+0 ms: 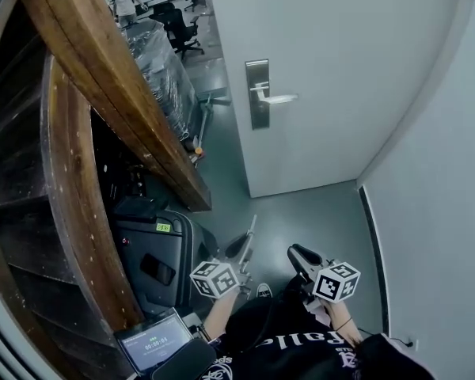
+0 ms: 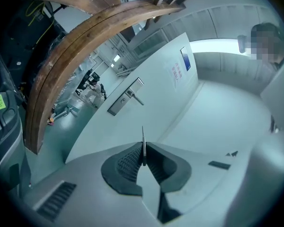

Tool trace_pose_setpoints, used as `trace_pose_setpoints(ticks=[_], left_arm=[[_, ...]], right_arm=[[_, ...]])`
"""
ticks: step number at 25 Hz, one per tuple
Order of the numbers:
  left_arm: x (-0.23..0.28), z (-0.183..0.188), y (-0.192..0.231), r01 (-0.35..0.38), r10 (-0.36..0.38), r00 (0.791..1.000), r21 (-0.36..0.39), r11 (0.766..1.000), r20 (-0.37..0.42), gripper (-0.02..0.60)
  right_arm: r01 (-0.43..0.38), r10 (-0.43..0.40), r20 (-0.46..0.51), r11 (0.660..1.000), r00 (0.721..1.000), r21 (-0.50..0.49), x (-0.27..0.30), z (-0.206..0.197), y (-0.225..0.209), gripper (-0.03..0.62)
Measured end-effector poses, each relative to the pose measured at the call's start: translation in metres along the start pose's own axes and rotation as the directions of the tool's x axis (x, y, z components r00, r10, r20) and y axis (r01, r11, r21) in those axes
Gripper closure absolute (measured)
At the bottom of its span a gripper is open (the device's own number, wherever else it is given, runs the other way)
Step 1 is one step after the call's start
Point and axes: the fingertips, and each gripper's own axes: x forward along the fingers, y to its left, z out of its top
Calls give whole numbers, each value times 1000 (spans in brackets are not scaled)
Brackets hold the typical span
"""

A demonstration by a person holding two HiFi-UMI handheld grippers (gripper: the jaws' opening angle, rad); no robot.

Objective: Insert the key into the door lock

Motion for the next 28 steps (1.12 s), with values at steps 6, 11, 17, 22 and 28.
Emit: trace_pose_setpoints(ticks=[6,11,17,22,28], left_arm=[[31,17,14,19,-18,1000,-59,998,23,557],[64,45,39,-6,13,998,-109,994,63,557],[125,75,60,-16,35,993,-170,985,110,557],[188,96,76,-5,36,988,-207,978,147,557],[260,126,85,68,-14,983,-294,953,183,557]], right_arm=[[-4,4,-28,1000,1000,-4,26,16,-17,519],[-51,49,-61,998,997,-25,58,45,-33,519],[-125,118,-100,989,988,-77,94,104,-64,519],[-169,155,-123,979,980,-114,114,154,-96,519],[-205,183,-159,969,970,-136,132,190,-130,519]])
